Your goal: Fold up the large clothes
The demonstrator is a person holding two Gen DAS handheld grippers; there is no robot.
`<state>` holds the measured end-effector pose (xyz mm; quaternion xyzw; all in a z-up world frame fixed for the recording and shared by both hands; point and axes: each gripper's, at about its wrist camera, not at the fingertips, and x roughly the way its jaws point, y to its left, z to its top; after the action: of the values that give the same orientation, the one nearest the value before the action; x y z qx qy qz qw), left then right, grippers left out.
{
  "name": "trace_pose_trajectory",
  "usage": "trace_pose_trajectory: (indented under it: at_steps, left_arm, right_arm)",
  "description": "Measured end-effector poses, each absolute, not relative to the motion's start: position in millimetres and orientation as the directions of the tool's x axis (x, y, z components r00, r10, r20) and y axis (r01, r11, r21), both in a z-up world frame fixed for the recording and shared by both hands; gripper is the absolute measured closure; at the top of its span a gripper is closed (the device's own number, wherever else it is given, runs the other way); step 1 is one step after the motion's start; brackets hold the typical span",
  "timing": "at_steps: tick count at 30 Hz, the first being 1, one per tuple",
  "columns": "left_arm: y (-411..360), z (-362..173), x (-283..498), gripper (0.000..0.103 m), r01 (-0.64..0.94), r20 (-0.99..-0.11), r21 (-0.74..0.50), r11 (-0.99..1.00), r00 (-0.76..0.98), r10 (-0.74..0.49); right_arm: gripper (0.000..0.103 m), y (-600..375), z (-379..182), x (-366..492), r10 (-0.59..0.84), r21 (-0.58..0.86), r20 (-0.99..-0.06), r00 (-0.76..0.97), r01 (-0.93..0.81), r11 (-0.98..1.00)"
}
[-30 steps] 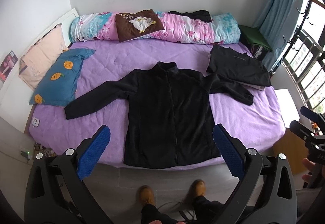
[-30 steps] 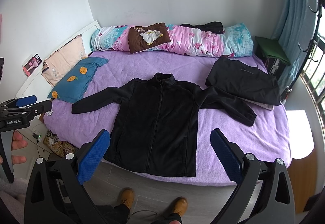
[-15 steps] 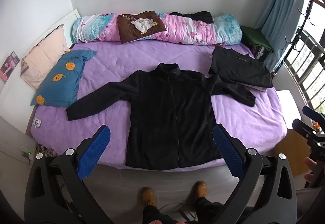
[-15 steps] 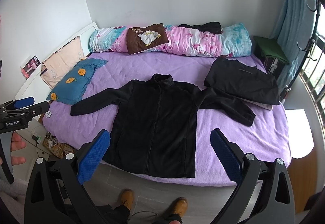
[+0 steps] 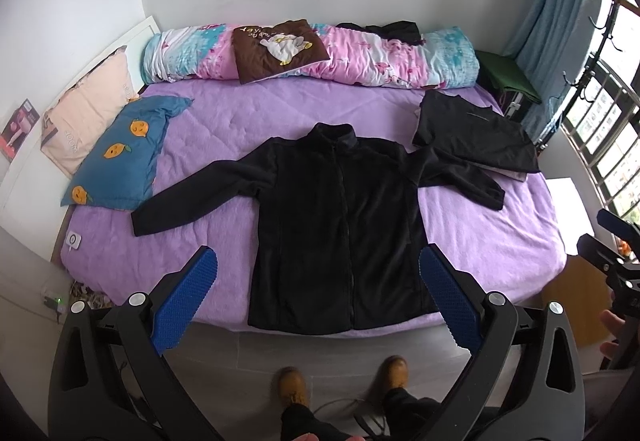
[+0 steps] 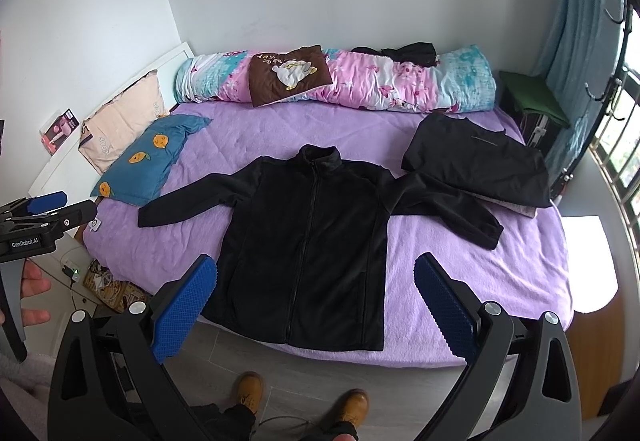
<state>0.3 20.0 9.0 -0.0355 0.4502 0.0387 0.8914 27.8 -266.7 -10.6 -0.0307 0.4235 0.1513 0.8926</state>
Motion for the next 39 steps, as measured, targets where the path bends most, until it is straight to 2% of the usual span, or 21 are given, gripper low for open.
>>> trace_pose_trajectory:
  at_steps: [7, 11, 18, 26, 32, 39]
  left_arm:
    - [41, -1, 15, 0.006, -0.088, -0.812, -0.069, 0.994, 0.584, -0.004]
    - [65, -21, 52, 0.006, -0.045, -0.805, -0.089, 0.995, 0.591, -0.045]
    - [63, -74, 133, 0.006, 0.032, -0.802, -0.090, 0.995, 0.590, -0.091]
    - [15, -153, 237, 0.006, 0.022, -0.810, -0.091, 0.996, 0.580, -0.087]
    - [-40, -209, 311, 0.006, -0.052, -0.810, -0.115, 0.992, 0.583, -0.064]
    - [-108, -271, 381, 0.006, -0.054, -0.810, -0.152, 0.987, 0.578, -0.094]
  right_arm:
    - [0.006, -265, -26, 46, 0.202, 0.060, -0.784, 0.586, -0.252, 0.966]
    - [0.006, -260, -42, 73, 0.140, 0.026, -0.794, 0.591, -0.198, 0.980]
    - [0.006, -267, -80, 137, 0.067, -0.014, -0.798, 0.599, -0.129, 0.992]
    - [0.006, -310, -147, 245, 0.046, -0.063, -0.808, 0.588, -0.163, 0.985]
    - [0.006, -356, -199, 327, 0.096, -0.044, -0.831, 0.548, -0.237, 0.970]
    - [0.006, -407, -254, 378, 0.129, -0.026, -0.845, 0.519, -0.280, 0.960]
